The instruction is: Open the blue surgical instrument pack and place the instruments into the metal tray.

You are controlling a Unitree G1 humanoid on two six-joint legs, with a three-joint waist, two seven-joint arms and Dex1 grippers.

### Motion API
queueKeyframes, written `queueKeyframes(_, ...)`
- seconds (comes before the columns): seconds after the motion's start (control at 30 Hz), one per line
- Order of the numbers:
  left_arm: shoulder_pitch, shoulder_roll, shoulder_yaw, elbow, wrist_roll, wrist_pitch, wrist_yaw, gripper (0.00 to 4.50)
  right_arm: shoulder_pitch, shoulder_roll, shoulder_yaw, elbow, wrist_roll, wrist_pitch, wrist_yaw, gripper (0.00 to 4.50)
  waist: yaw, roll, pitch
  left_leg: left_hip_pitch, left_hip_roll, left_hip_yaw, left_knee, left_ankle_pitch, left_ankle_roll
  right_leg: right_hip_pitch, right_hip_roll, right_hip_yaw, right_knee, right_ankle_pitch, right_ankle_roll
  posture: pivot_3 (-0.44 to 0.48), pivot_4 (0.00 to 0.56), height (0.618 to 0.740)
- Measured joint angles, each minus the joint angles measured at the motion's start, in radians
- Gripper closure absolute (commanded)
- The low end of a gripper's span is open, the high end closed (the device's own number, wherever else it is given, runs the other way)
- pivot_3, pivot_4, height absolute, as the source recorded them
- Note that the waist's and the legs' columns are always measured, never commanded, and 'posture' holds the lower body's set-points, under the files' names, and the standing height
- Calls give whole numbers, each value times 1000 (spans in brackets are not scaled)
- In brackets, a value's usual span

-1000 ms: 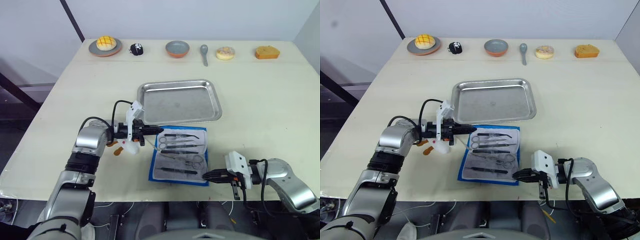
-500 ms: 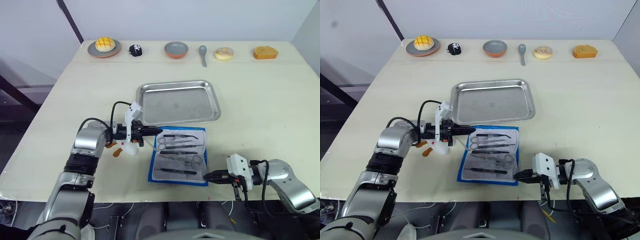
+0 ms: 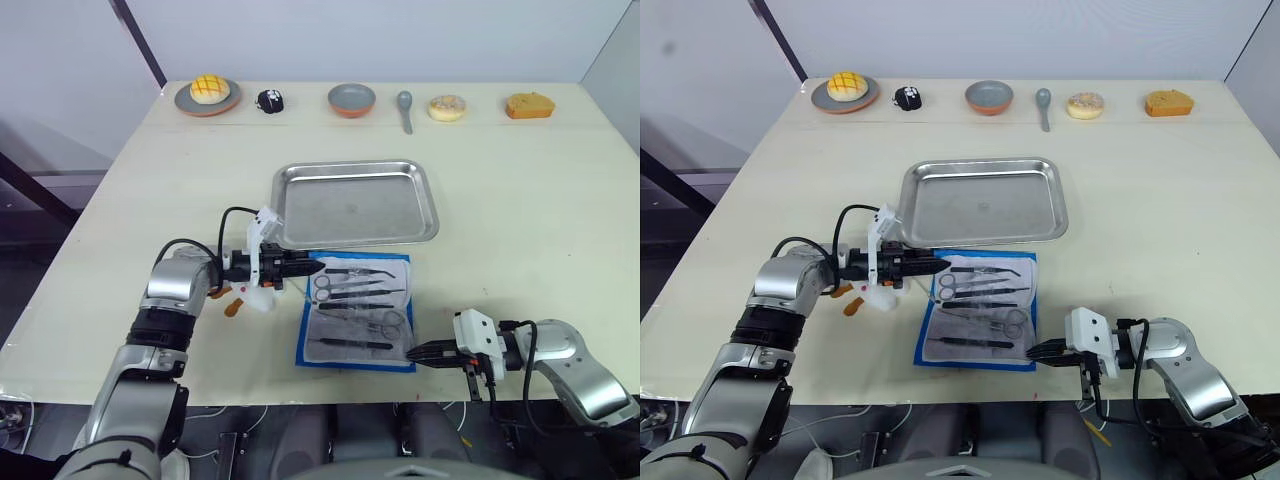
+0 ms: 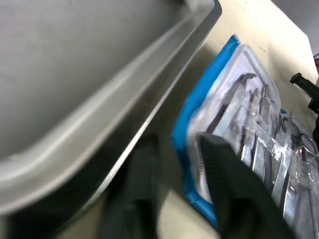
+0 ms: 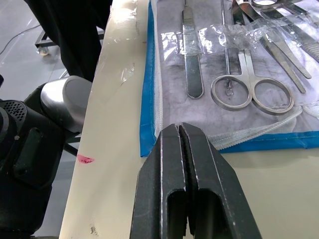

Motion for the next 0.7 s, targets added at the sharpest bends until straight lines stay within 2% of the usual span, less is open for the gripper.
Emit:
queueKeyframes(0.37, 11, 9, 24, 0, -25, 20, -2, 2334, 2, 1, 2, 0, 0, -4, -3, 4500, -2, 0, -1, 0, 0, 0, 0, 0, 0, 0, 0, 1, 0, 0, 0, 0, 150, 732)
queueKeyframes(0.7, 42, 129, 40, -15, -46, -43, -133, 2334, 23, 5, -10, -5, 44, 29, -12, 4500, -1, -1, 0, 0, 0, -1, 0, 0, 0, -1, 1, 1, 0, 0, 0, 0, 150, 732)
